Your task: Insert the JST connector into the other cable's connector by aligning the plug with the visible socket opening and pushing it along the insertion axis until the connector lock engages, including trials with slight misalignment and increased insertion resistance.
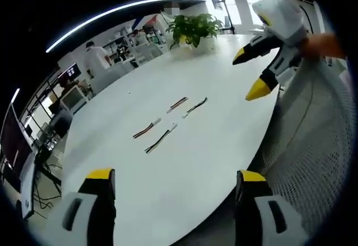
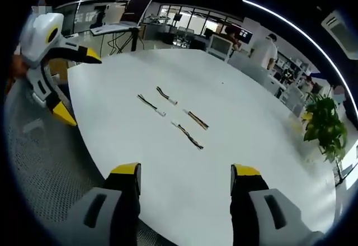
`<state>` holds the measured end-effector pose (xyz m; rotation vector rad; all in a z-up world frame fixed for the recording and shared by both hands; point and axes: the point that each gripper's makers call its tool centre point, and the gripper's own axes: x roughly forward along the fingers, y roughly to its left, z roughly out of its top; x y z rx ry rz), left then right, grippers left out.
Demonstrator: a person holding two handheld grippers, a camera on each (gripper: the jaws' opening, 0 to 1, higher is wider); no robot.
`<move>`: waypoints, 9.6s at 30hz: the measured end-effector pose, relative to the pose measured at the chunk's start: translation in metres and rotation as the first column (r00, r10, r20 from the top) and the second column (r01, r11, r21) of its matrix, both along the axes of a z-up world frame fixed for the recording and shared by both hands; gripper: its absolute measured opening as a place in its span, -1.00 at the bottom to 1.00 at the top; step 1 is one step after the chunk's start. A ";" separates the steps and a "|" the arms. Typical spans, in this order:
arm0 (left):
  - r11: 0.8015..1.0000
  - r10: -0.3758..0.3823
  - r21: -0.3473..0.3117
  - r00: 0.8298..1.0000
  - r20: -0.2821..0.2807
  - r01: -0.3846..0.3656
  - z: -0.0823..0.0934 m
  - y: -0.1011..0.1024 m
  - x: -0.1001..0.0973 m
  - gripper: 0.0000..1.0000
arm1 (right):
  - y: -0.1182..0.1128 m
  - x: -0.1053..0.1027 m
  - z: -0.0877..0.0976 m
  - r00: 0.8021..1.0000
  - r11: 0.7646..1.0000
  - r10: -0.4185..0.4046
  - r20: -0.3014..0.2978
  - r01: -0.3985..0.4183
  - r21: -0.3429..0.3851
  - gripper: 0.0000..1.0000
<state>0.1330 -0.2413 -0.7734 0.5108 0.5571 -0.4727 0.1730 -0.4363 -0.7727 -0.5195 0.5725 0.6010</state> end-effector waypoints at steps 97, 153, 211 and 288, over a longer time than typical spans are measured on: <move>0.939 -0.162 -0.258 0.956 0.246 0.225 0.118 -0.009 0.117 -0.15 | 0.036 0.093 0.106 0.912 0.906 0.356 0.205 -0.390 0.162 -0.35; 0.764 -0.408 -0.525 0.911 0.058 0.375 -0.015 -0.023 0.186 -0.60 | 0.081 0.161 -0.016 0.833 0.729 0.554 0.006 -0.488 0.480 -0.55; 0.670 -0.572 -0.537 0.817 0.066 0.512 -0.062 -0.049 0.196 -0.87 | 0.104 0.151 -0.068 0.693 0.576 0.721 0.012 -0.609 0.546 -0.88; 0.651 -0.684 -0.424 0.729 0.030 0.629 -0.021 -0.062 0.189 -1.00 | 0.112 0.144 -0.018 0.601 0.485 0.797 0.057 -0.694 0.533 -0.93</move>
